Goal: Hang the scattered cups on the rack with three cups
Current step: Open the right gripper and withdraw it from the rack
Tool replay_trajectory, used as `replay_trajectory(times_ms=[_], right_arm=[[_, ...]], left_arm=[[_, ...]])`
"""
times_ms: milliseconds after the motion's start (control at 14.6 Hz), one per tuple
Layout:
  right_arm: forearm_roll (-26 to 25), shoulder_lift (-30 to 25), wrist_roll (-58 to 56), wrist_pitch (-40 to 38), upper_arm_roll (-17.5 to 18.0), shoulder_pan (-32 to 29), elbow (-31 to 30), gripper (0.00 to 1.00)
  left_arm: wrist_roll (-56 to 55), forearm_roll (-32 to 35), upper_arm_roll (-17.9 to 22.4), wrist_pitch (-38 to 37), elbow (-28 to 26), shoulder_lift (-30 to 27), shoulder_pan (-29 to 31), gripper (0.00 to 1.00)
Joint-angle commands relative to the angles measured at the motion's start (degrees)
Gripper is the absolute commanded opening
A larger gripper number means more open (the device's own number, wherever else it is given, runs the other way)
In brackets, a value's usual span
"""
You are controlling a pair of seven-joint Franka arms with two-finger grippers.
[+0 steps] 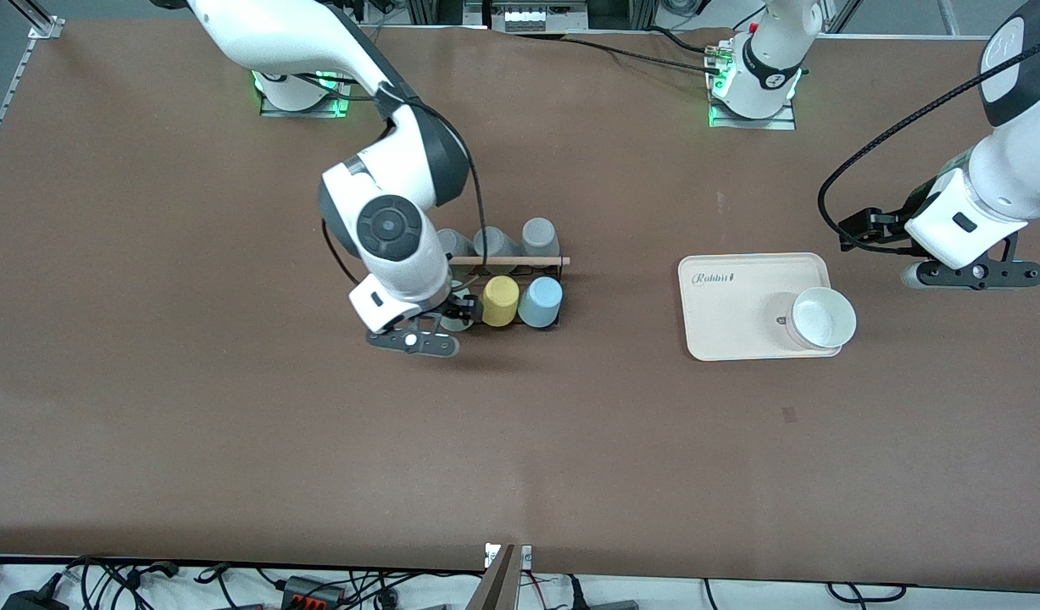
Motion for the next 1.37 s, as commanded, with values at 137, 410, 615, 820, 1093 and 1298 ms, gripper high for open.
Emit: replay_trajectory(times_ms=[137,410,615,820,1093,1298], right_arm=[[0.24,-9.87,-10.77,-8.82,0.65,-12.88,-0.9,1.0],[-0.38,-15.68,-21.64,-15.24,0.65,-22.37,-1.34,1.0],[-0.2,-20.33,-29.82,-18.33,0.74,-28.44,-3.61,1.0],[-0.46,-27.09,-31.25,-18.51,0.56,-30.13,-10.1,1.0],[-0.82,-37.8,-29.59,-15.18,0.65,-30.04,-22.39,1.0],[-0.82,-41.61,-29.59,-14.72,0.65,-30.04,-26.04,1.0]], left_arm=[[-2.56,-2.66,-0.48,0.55,0.48,-0.09,1.62,1.0],[-2.48,-2.22,-0.49,0.55,0.3,-0.27,1.62,1.0],[-2.48,-2.04,-0.66,1.34,-1.53,-1.41,1.62,1.0],[-2.3,-2.04,-0.57,2.13,-2.16,-1.68,1.71,1.0],[-1.95,-1.87,-0.49,2.13,-1.81,-1.41,1.71,1.0],[-1.68,-1.87,-0.49,2.13,-1.81,-1.33,1.71,1.0]])
